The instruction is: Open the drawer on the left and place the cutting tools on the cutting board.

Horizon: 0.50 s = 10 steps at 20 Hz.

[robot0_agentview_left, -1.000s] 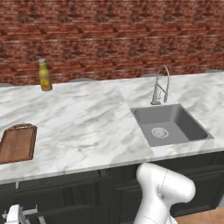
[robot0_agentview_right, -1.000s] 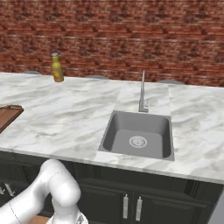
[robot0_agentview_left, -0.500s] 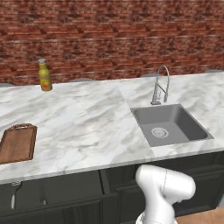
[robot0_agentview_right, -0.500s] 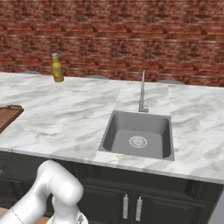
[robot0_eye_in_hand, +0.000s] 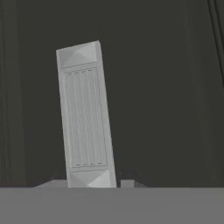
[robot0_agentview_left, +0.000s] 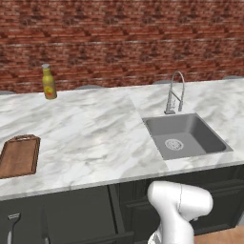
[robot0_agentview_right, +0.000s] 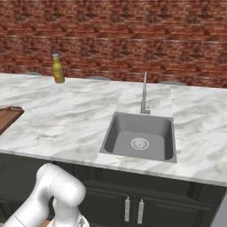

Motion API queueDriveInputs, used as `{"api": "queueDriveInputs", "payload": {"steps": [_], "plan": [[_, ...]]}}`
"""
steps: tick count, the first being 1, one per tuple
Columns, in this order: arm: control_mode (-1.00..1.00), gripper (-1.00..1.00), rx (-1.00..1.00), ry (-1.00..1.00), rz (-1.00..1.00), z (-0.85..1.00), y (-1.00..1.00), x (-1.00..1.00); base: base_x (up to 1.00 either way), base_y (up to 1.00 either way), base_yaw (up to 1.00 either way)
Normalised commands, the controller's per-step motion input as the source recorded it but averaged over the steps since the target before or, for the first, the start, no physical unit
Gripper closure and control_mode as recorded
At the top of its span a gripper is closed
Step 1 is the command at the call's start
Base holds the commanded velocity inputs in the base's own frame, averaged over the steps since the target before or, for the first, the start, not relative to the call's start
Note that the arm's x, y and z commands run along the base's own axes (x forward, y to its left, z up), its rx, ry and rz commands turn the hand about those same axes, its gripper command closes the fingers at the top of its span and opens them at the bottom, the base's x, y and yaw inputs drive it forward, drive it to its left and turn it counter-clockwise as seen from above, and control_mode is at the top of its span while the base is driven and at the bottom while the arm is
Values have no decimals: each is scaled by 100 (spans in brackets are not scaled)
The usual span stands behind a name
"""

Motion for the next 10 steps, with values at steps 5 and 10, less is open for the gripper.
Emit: {"api": "queueDriveInputs", "payload": {"steps": [5, 10], "plan": [[-100, -100, 9, 6, -1, 6, 0, -24, 0, 0, 0], [-100, -100, 17, 14, 0, 16, 0, -57, 0, 0, 0]]}}
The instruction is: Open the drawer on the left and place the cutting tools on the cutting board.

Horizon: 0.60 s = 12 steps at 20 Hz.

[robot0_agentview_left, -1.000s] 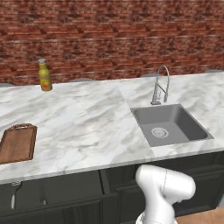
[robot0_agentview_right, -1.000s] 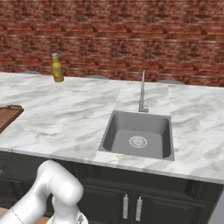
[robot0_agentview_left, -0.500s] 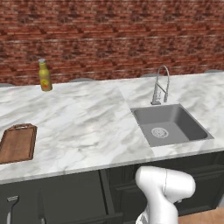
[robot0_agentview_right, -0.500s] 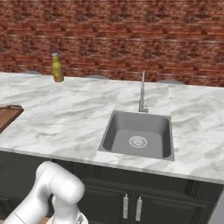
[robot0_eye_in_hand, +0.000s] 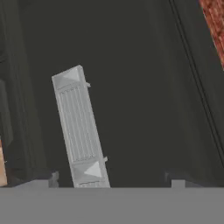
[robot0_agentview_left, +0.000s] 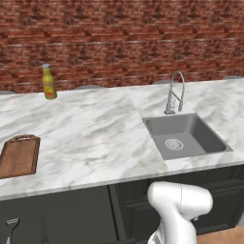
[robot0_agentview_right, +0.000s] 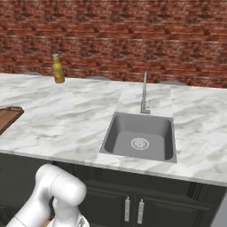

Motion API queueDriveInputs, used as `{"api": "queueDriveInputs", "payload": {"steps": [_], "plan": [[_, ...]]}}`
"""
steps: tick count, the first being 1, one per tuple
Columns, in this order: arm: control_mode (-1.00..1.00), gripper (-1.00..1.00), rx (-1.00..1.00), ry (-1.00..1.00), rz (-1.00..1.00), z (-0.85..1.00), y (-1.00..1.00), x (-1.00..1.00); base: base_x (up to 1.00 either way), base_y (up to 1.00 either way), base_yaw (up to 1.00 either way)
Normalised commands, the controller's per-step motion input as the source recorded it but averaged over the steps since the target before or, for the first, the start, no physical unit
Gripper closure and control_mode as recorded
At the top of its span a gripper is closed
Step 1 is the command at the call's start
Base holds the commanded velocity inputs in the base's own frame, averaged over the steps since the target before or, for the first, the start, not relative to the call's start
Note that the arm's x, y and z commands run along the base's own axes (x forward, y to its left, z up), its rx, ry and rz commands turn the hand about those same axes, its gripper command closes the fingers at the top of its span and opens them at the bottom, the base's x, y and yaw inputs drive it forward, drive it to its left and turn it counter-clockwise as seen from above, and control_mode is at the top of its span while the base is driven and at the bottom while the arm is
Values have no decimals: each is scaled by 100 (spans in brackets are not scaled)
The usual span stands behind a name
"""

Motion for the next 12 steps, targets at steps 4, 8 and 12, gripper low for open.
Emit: {"api": "queueDriveInputs", "payload": {"steps": [4, 8, 12], "plan": [[-100, -100, 23, 27, 0, 25, 0, -65, 0, 0, 0], [-100, -100, 27, 26, -1, 63, -10, -44, 0, 0, 0], [-100, -100, 23, 16, -10, 98, -29, 0, 0, 0, 0]]}}
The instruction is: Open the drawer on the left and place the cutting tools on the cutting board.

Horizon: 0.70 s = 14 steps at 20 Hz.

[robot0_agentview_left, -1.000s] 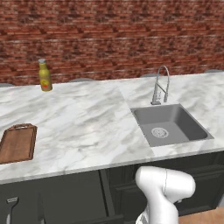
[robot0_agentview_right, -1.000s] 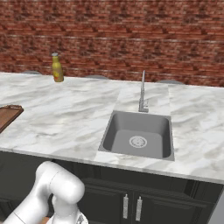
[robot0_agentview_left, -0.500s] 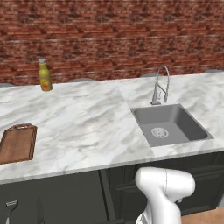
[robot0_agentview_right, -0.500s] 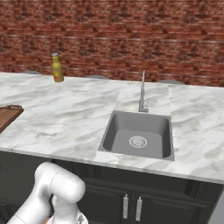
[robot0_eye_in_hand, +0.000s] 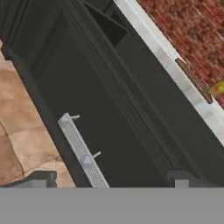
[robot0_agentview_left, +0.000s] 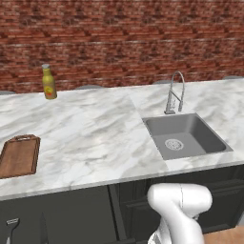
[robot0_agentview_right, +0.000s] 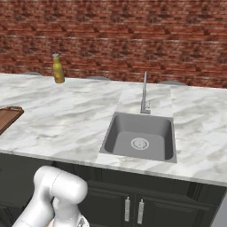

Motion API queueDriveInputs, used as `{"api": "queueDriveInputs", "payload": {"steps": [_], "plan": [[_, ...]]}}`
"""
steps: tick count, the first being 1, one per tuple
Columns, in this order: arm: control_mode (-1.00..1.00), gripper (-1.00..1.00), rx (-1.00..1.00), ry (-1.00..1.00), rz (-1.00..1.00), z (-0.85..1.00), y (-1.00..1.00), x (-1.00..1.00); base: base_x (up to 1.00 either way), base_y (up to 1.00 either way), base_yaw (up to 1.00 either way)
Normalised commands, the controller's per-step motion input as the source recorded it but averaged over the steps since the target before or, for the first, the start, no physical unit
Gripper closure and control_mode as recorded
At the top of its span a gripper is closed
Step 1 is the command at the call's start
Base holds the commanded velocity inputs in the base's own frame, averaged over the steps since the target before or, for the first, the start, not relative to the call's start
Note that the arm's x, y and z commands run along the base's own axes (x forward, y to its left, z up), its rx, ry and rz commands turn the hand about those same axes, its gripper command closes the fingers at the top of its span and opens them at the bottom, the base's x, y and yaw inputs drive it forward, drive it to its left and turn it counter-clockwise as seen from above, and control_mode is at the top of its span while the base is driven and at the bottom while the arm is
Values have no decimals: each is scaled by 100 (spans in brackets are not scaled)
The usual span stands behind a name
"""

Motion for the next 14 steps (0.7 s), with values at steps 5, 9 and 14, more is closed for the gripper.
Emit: {"api": "queueDriveInputs", "payload": {"steps": [5, 9, 14], "plan": [[-100, -100, 21, 18, -16, 99, -60, 26, 0, 0, 0], [-100, -100, 21, 30, -23, 86, -70, 47, 0, 0, 0], [-100, -100, 19, 34, -24, 74, -69, 75, 0, 0, 0]]}}
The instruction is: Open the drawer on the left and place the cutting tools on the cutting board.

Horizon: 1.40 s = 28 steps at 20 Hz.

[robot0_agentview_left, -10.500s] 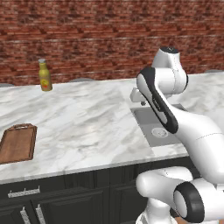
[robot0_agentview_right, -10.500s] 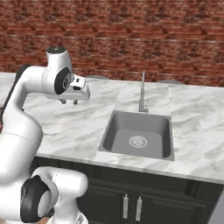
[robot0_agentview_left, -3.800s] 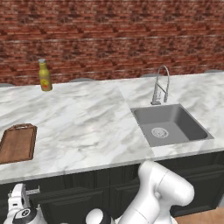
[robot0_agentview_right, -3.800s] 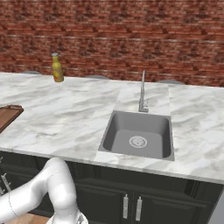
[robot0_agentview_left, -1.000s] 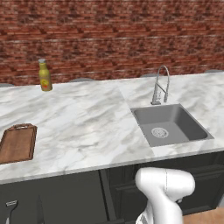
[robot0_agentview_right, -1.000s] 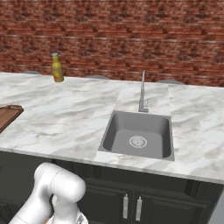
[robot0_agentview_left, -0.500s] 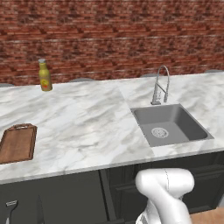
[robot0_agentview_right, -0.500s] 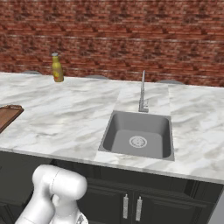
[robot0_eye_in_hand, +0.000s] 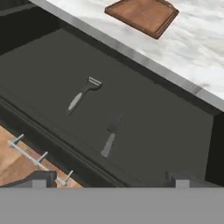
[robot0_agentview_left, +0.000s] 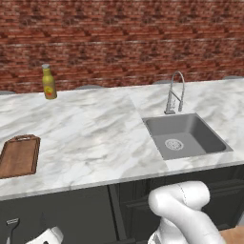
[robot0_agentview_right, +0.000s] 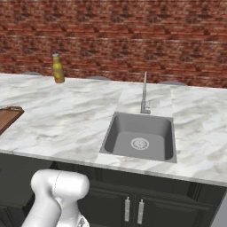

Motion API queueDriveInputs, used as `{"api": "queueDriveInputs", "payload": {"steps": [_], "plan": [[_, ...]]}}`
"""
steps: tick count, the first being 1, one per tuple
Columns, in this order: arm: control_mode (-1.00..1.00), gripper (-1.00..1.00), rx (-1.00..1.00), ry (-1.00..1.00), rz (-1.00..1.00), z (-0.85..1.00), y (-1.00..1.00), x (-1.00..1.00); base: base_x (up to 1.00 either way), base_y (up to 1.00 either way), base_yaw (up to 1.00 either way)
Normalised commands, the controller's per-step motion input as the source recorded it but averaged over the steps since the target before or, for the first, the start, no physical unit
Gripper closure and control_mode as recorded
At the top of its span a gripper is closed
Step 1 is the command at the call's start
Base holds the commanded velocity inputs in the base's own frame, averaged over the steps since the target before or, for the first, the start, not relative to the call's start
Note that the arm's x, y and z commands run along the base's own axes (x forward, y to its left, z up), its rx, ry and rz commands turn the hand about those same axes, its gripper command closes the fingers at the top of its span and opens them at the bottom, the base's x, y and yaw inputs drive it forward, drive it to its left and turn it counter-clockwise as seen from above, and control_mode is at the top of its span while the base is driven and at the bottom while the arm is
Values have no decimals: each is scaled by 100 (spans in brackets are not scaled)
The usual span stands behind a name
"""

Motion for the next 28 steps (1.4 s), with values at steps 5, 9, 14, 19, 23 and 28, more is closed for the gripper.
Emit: {"api": "queueDriveInputs", "payload": {"steps": [5, 9, 14, 19, 23, 28], "plan": [[-100, -100, 12, 37, -21, 29, -64, 94, 0, 0, 0], [-100, -100, 5, 34, -9, -4, -44, 58, 0, 0, 0], [-100, -100, 1, 29, -1, -32, -19, 20, 0, 0, 0], [-100, -100, 0, 20, 0, -53, -4, 0, 0, 0, 0], [-100, -100, 0, 11, 0, -50, -5, 0, 0, 0, 0], [-100, -100, 0, 6, 0, -43, -1, -5, 0, 0, 0]]}}
